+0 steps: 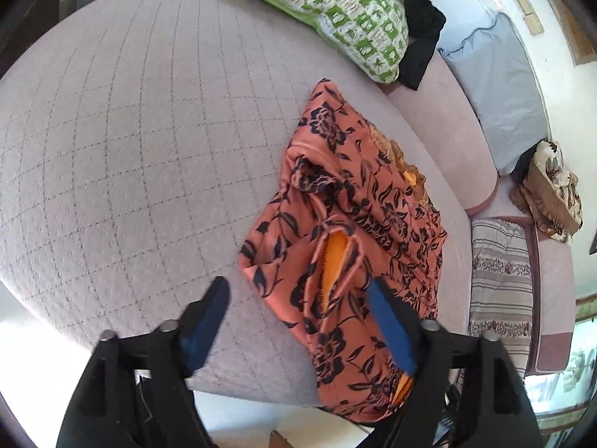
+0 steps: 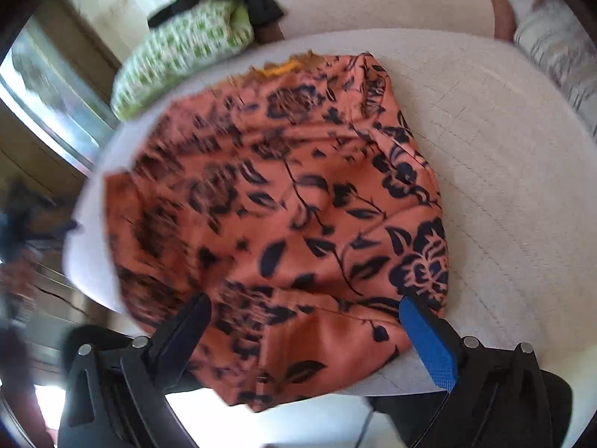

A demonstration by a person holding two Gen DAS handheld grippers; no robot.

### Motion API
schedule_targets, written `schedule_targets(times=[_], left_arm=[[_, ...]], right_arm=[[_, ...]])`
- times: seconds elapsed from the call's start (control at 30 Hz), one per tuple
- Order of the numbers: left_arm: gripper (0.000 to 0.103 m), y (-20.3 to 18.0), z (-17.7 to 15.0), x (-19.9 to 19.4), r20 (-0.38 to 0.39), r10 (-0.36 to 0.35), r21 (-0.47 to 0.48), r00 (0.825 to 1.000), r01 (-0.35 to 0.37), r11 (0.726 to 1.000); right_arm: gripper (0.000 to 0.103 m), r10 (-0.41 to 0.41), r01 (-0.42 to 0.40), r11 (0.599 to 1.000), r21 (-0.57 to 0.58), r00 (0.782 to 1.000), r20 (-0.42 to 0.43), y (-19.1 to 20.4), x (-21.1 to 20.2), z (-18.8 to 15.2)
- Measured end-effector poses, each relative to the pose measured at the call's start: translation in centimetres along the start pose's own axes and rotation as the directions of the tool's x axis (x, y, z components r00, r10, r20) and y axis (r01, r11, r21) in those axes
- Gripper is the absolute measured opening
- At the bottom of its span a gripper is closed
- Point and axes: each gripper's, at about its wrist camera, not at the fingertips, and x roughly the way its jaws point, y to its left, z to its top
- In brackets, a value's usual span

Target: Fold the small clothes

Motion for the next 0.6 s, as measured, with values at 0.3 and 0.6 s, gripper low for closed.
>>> schedule_targets(times=[0.3, 0.6], left_arm=[[0.084, -5.0, -0.7, 6.9, -0.051, 0.083, 0.067, 0.995, -0.079, 0.995], [0.006, -4.8, -0.5, 9.8, -0.038, 0.100, 0.119, 0.994, -0.095, 0.988]], right_arm=[[0.027, -0.069, 0.071, 0.995, 0.069, 0.997, -0.026, -3.4, 0.9, -4.1], [0.009, 0.197, -0.179, 0.913, 0.367, 0.980, -0.011, -10.5, -0.3, -4.0]])
